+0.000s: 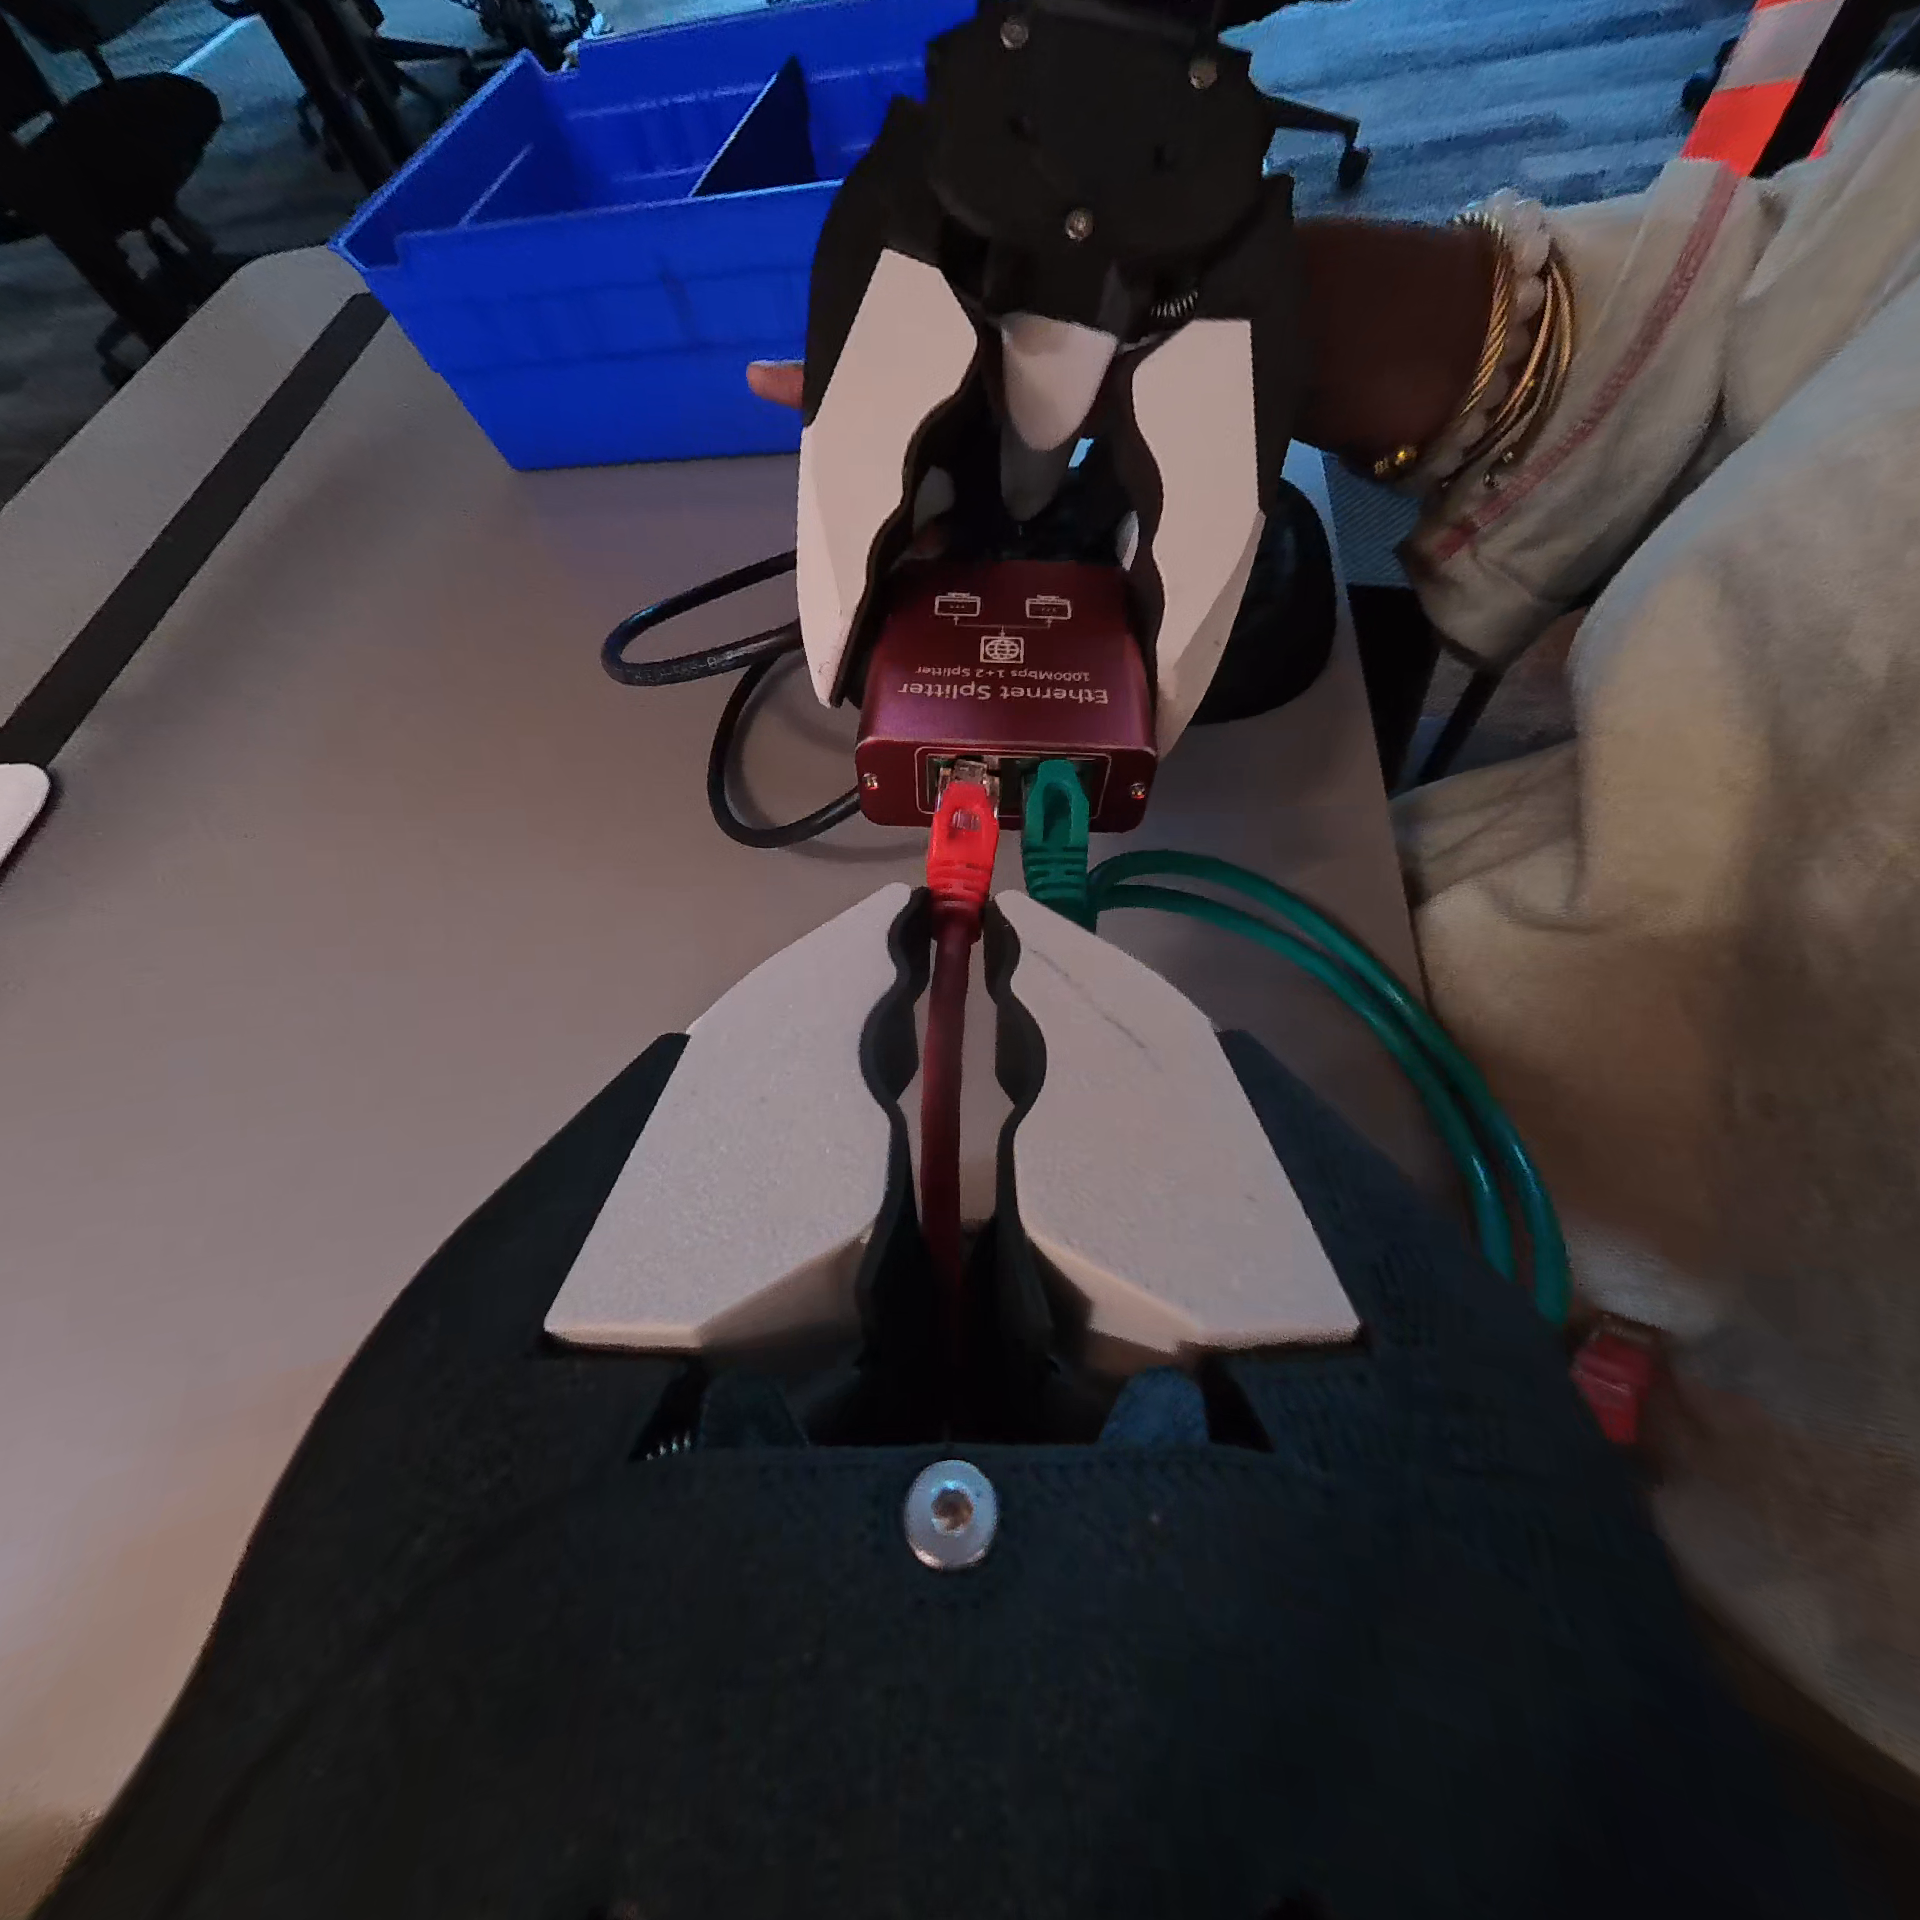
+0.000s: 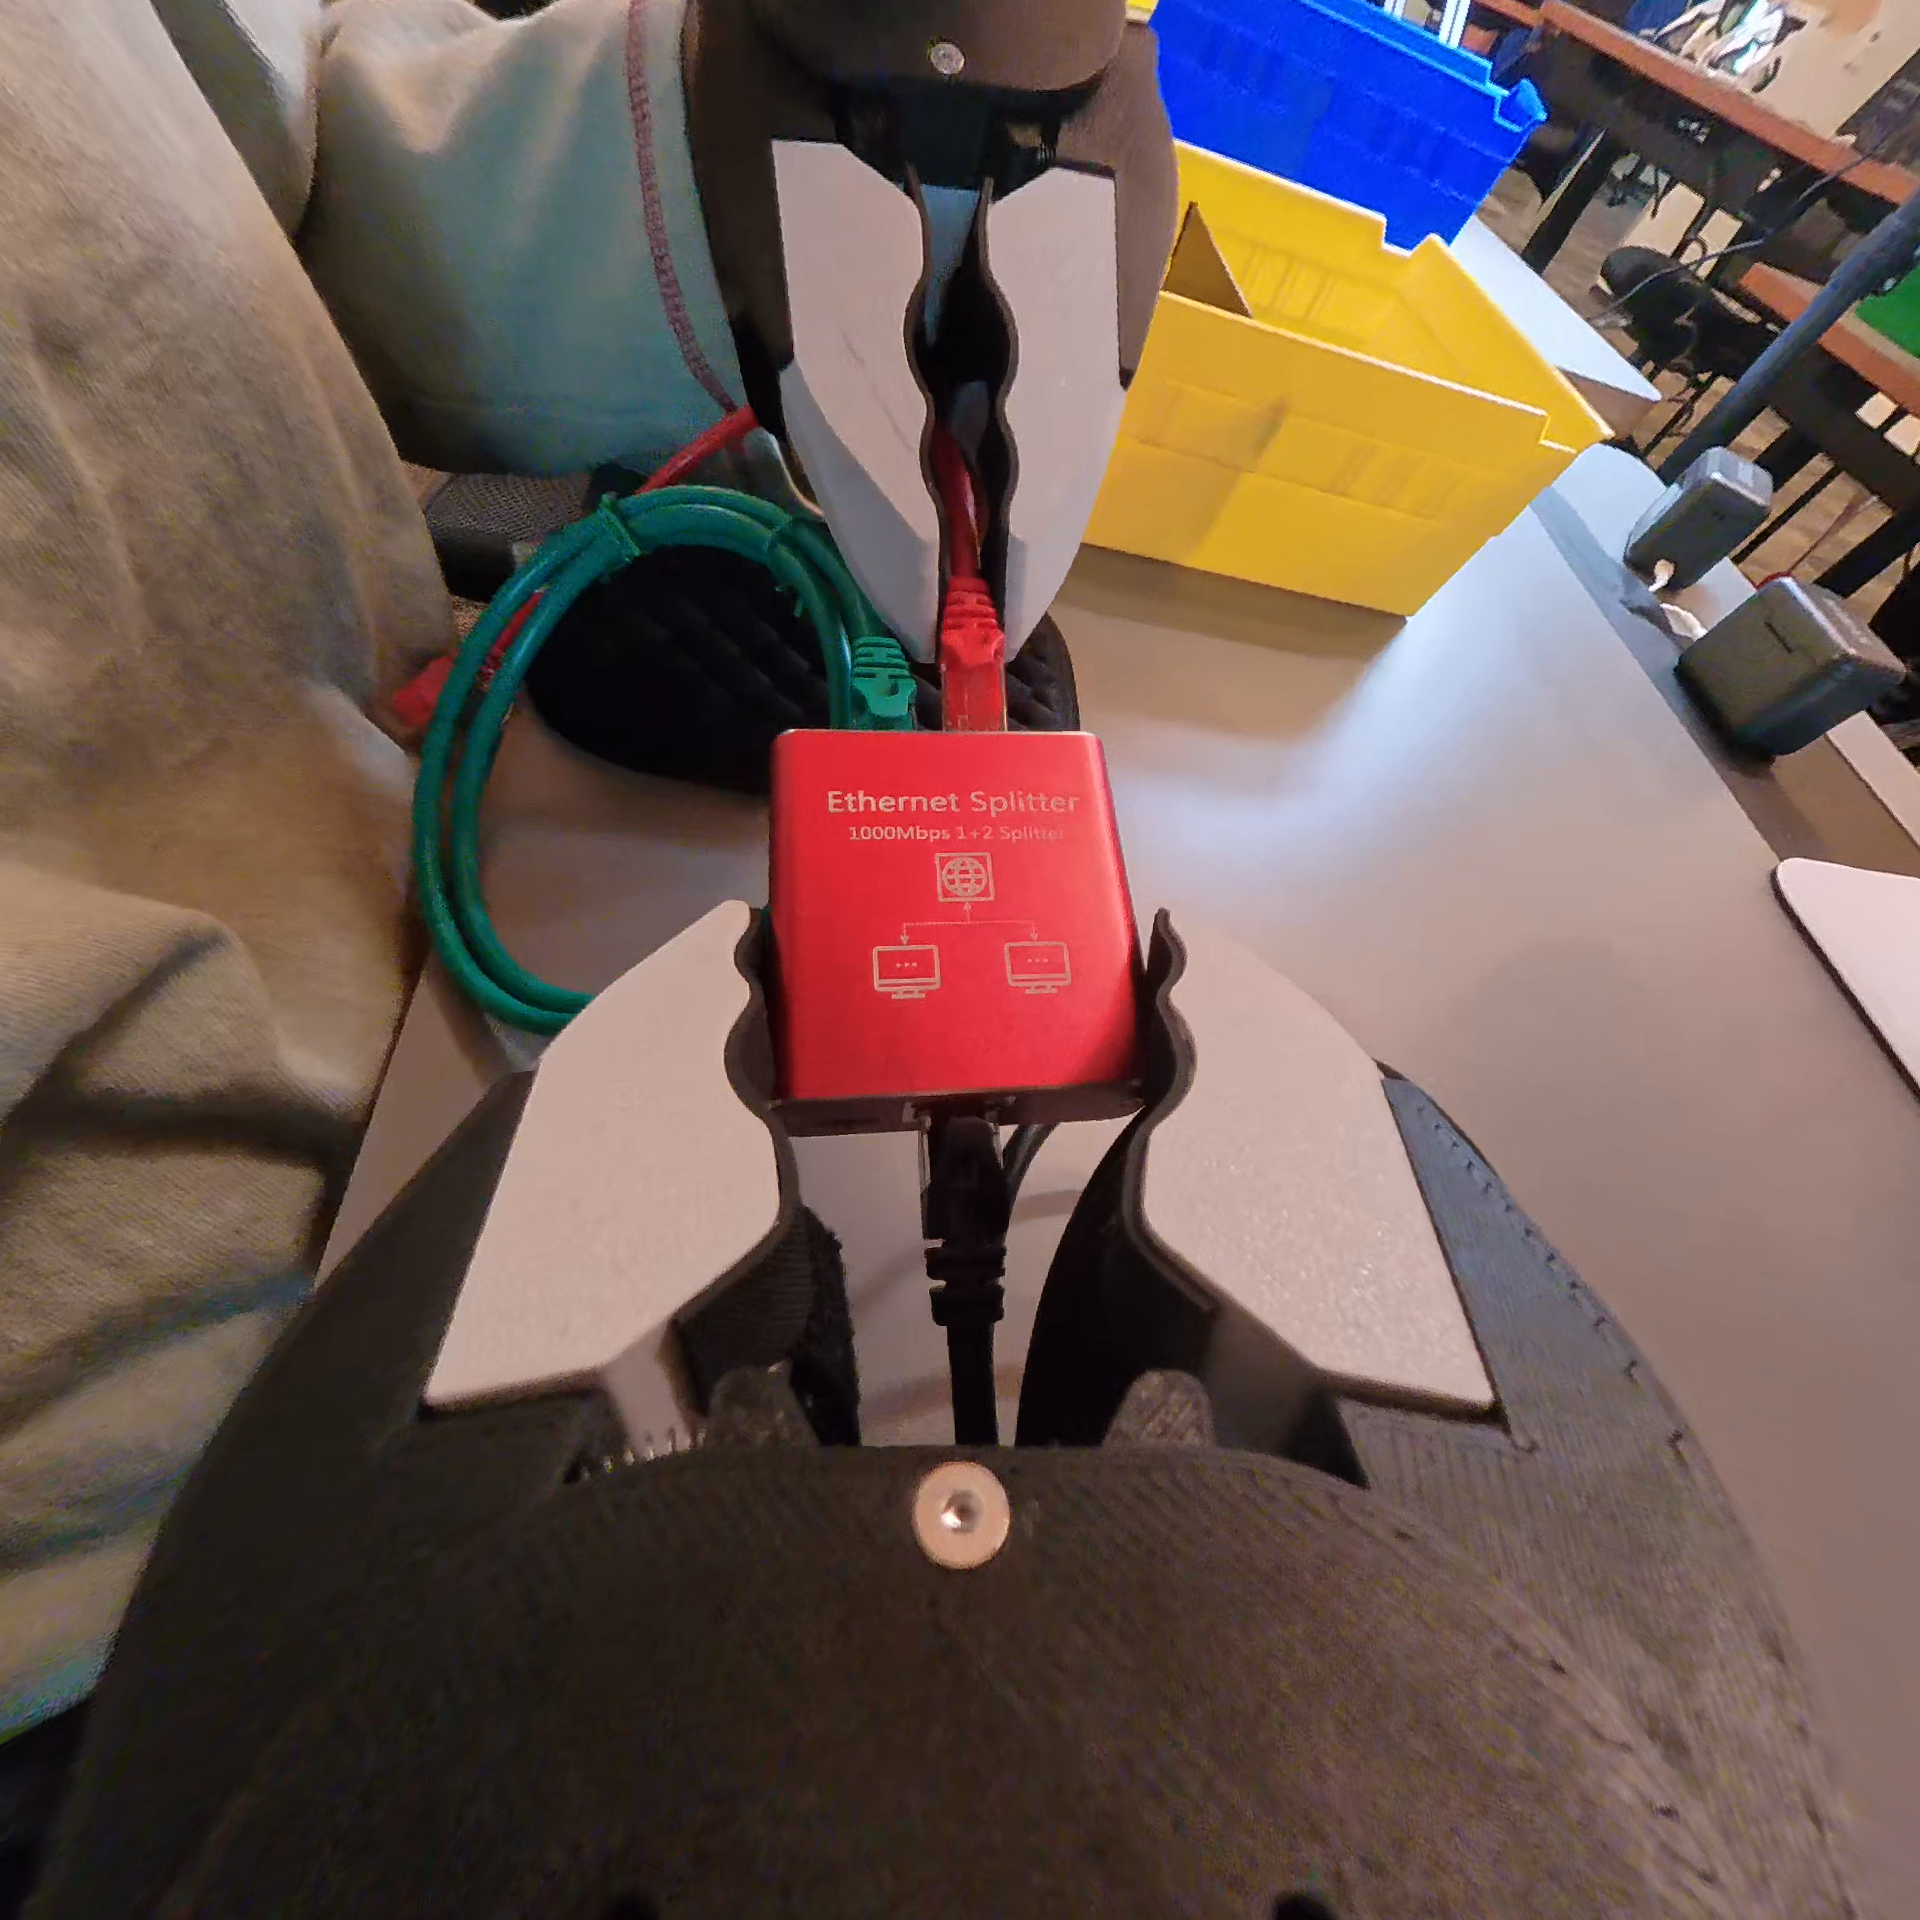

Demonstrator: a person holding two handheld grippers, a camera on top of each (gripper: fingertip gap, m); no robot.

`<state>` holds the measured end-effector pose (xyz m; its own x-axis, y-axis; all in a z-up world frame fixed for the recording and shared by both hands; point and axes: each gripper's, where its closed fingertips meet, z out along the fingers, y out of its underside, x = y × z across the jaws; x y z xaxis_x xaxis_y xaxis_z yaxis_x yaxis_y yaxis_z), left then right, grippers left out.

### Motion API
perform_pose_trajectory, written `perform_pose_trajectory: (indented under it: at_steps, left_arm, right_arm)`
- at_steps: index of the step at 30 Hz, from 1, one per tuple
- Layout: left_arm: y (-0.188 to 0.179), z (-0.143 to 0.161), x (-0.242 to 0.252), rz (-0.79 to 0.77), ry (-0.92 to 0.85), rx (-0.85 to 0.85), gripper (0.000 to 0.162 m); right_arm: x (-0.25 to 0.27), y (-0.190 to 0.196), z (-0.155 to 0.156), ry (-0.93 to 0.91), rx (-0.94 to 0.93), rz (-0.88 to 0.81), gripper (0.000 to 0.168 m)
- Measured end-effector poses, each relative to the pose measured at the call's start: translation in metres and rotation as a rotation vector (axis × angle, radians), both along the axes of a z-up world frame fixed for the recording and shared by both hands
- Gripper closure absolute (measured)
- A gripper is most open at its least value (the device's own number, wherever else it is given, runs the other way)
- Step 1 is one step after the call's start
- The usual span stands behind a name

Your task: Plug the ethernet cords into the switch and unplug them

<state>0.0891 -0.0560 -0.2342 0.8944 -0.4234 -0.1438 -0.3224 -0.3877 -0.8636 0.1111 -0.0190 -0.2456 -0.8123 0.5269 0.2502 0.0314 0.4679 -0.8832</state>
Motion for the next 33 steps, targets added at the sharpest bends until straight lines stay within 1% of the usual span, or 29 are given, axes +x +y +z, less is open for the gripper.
perform_pose_trajectory:
  at_steps: [3, 6, 9, 14, 16, 18, 20, 21, 22, 23, 24, 26, 27, 28, 30, 31, 33]
  left_arm:
    - [0.002, 0.001, -0.001, 0.007, 0.003, 0.002, 0.152]
    - [0.003, 0.004, 0.000, 0.013, -0.063, 0.005, 0.153]
    - [0.002, 0.002, 0.001, 0.003, -0.107, -0.024, 0.153]
    - [0.004, 0.015, 0.000, -0.001, -0.154, 0.000, 0.153]
    - [0.005, 0.016, -0.001, 0.007, -0.142, 0.004, 0.153]
    - [0.005, 0.011, -0.002, 0.020, -0.104, -0.021, 0.154]
    - [0.005, -0.003, -0.003, 0.023, -0.040, -0.076, 0.154]
    - [0.004, -0.011, 0.001, 0.006, -0.034, -0.113, 0.154]
    - [0.002, -0.020, 0.005, -0.019, -0.051, -0.160, 0.154]
    - [0.003, -0.024, 0.004, -0.013, -0.063, -0.155, 0.154]
    - [0.004, -0.021, 0.003, -0.016, -0.098, -0.122, 0.154]
    - [0.004, -0.006, 0.006, -0.035, -0.264, -0.045, 0.154]
    - [0.004, -0.003, 0.007, -0.042, -0.290, -0.018, 0.153]
    - [0.004, -0.005, 0.008, -0.047, -0.264, -0.015, 0.153]
    - [0.005, -0.009, 0.011, -0.060, -0.214, -0.010, 0.153]
    - [0.006, -0.009, 0.015, -0.071, -0.196, -0.002, 0.153]
    - [0.006, -0.007, 0.017, -0.074, -0.147, 0.016, 0.153]
  right_arm:
    - [-0.001, 0.001, 0.003, 0.024, -0.013, -0.008, 0.099]
    - [-0.002, 0.000, 0.007, 0.056, -0.041, -0.025, 0.099]
    - [-0.002, -0.004, 0.009, 0.091, -0.009, -0.032, 0.099]
    - [-0.003, -0.005, 0.022, 0.139, -0.037, -0.056, 0.099]
    - [-0.004, -0.005, 0.026, 0.151, -0.033, -0.067, 0.099]
    - [-0.004, -0.006, 0.026, 0.142, -0.018, -0.073, 0.099]
    - [-0.005, -0.008, 0.023, 0.131, 0.023, -0.076, 0.099]
    - [-0.002, -0.015, 0.026, 0.139, 0.016, -0.048, 0.104]
    - [0.003, -0.023, 0.029, 0.120, -0.003, 0.002, 0.114]
    - [0.005, -0.025, 0.025, 0.083, 0.027, 0.023, 0.117]
    - [0.005, -0.024, 0.022, 0.074, 0.046, 0.024, 0.119]
    - [0.008, -0.022, 0.024, 0.099, -0.029, 0.047, 0.120]
    - [0.008, -0.019, 0.026, 0.124, -0.072, 0.051, 0.118]
    - [0.006, -0.016, 0.025, 0.141, -0.099, 0.038, 0.111]
    - [-0.002, -0.010, 0.013, 0.113, -0.105, -0.036, 0.086]
    - [-0.004, -0.011, 0.008, 0.075, -0.113, -0.047, 0.077]
    - [-0.004, -0.013, 0.001, -0.008, -0.135, -0.045, 0.073]
